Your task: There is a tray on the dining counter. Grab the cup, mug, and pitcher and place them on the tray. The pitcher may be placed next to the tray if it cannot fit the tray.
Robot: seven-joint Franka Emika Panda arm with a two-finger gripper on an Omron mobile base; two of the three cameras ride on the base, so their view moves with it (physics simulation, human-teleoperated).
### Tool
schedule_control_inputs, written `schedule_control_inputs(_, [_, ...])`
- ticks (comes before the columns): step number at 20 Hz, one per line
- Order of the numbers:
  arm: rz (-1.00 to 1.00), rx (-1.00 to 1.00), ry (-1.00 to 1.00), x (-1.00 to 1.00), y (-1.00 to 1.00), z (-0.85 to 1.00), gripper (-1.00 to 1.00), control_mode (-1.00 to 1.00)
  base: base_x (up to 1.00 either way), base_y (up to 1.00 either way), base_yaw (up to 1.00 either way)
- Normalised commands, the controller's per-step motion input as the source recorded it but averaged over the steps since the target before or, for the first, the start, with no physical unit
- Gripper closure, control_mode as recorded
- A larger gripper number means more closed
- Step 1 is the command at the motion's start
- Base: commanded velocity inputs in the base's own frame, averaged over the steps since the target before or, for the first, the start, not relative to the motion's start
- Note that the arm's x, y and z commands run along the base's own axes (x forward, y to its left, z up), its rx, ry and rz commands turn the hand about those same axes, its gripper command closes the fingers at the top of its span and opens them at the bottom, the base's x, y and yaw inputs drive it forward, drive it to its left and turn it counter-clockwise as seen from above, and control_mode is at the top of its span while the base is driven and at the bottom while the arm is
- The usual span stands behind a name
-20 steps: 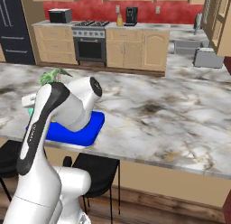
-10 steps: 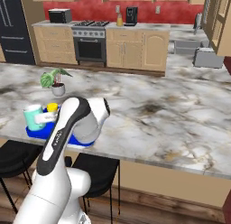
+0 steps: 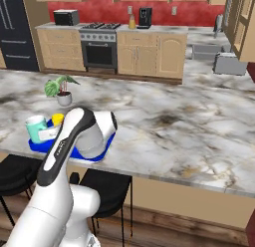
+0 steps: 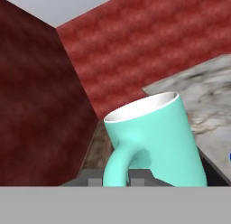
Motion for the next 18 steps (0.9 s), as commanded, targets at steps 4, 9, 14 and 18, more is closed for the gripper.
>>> schedule_control_inputs(4, [0.0, 0.0, 0.0, 0.26, 0.37, -0.02, 1.0, -1.0, 0.0, 0.0, 0.0])
schedule_control_inputs(9, [0.01, 0.0, 0.01, 0.2, 0.28, -0.1, 1.0, -1.0, 0.0, 0.0, 0.0])
schedule_control_inputs(14, [0.02, 0.0, 0.06, 0.33, 0.36, -0.29, 1.0, -1.0, 0.0, 0.0, 0.0])
schedule_control_inputs(18, [0.02, 0.0, 0.07, 0.35, 0.19, -0.4, 1.0, -1.0, 0.0, 0.0, 0.0])
